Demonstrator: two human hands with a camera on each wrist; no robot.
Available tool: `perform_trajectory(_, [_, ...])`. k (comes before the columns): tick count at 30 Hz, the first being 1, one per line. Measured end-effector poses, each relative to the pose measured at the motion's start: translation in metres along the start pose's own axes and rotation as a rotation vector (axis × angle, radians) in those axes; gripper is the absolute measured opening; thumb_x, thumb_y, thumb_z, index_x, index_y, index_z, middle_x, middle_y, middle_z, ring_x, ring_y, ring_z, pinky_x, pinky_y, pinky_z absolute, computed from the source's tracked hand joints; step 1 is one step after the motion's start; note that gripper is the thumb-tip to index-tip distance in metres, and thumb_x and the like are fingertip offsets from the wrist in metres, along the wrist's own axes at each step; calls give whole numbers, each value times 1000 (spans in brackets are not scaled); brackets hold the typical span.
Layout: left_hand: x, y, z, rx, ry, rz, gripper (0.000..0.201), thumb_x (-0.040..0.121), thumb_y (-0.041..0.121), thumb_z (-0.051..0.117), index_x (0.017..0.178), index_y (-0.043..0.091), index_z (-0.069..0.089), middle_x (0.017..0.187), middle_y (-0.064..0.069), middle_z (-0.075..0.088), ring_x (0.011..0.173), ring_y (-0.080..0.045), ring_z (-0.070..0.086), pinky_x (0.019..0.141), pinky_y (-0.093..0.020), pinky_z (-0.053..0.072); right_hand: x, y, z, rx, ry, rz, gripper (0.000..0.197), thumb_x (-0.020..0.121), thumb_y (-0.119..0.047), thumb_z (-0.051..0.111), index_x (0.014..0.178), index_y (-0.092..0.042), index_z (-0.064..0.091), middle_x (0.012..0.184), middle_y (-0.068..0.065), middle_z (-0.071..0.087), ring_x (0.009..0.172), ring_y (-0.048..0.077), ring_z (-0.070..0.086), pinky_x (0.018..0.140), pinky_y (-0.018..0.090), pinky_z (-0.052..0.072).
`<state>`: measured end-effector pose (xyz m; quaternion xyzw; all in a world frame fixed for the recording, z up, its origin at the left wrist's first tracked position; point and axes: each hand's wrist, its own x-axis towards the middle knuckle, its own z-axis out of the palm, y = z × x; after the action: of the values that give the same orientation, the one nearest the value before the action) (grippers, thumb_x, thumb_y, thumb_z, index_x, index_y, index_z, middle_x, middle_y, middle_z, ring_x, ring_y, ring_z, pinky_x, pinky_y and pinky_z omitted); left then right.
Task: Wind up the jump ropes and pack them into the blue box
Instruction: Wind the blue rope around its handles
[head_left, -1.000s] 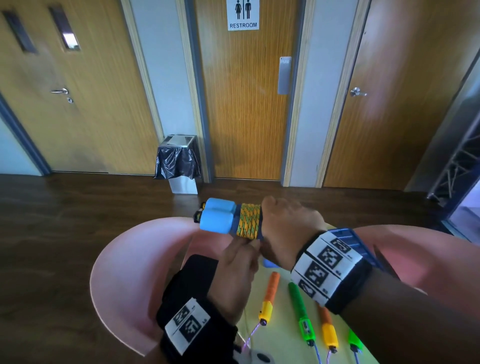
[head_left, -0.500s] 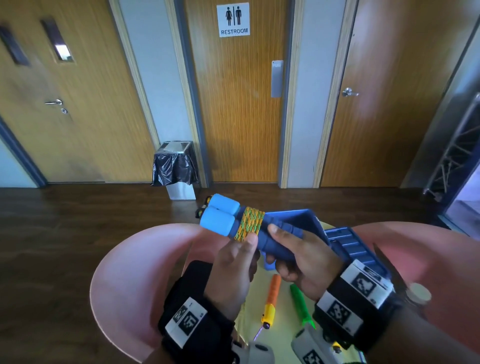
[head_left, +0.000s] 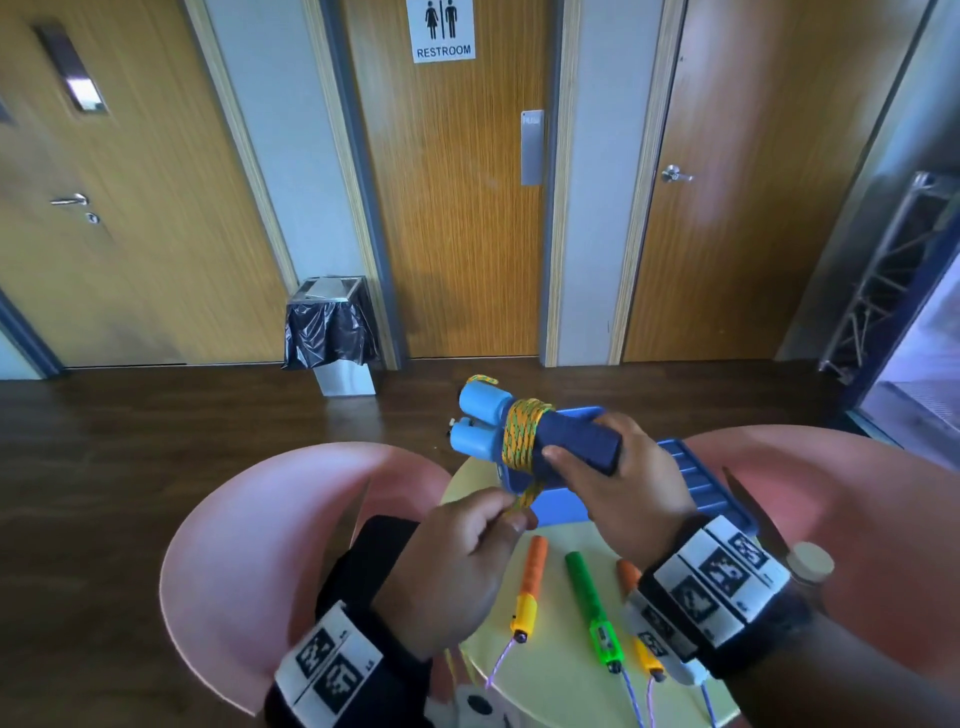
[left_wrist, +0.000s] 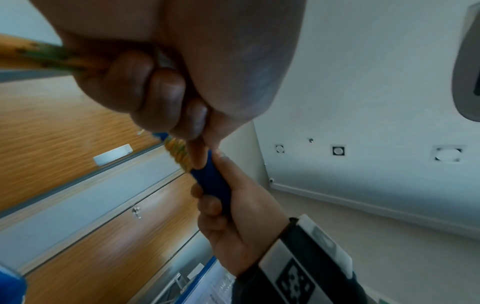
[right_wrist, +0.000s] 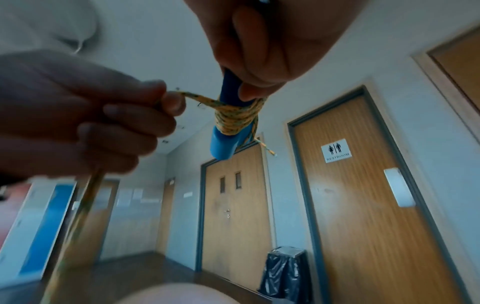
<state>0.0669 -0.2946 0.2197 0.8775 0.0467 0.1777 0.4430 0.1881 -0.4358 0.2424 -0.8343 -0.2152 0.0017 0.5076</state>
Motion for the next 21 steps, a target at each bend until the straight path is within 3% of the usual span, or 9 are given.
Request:
perform_trajectory(4, [12,-7,-18,296,-115,100,17,92,41,56,80,29,53,60,9,51,57,-6,47,55,-25,39,-9,2,-3,-299,-125,-127,37,83,-50,67,97,-31,39,77,-6,59,76,22,61,62,32,40])
perform_trajectory(8, [24,-18,-29,506,-173,228,22,87,48,49,103,35,58,88,11,68,81,-4,62,70,-37,51,-6,-4,-10,-392,-394,-117,34,83,-51,65,91,-27,43,76,-4,60,71,16,62,64,37,50])
perform_trajectory(11, [31,-17,-38,448,-247,344,18,93,44,54,104,35,64,95,15,69,88,0,62,75,-34,51,0,-6,-14,-315,-532,-83,33,82,-47,69,88,-22,48,73,-1,64,64,14,65,61,34,53])
perform_trajectory(17, [46,-12,-49,415,-289,470,24,95,44,53,99,30,72,93,15,68,87,3,60,75,-23,48,8,-19,-29,-282,-699,-57,28,88,-38,68,86,-16,49,51,-2,61,39,2,53,40,11,36])
perform_trajectory(21, [54,-9,-51,376,-330,506,25,95,41,55,93,23,71,87,13,66,80,10,54,70,-18,47,12,-26,-35,-282,-760,-64,30,86,-44,68,86,-18,52,55,0,65,47,5,55,49,17,41])
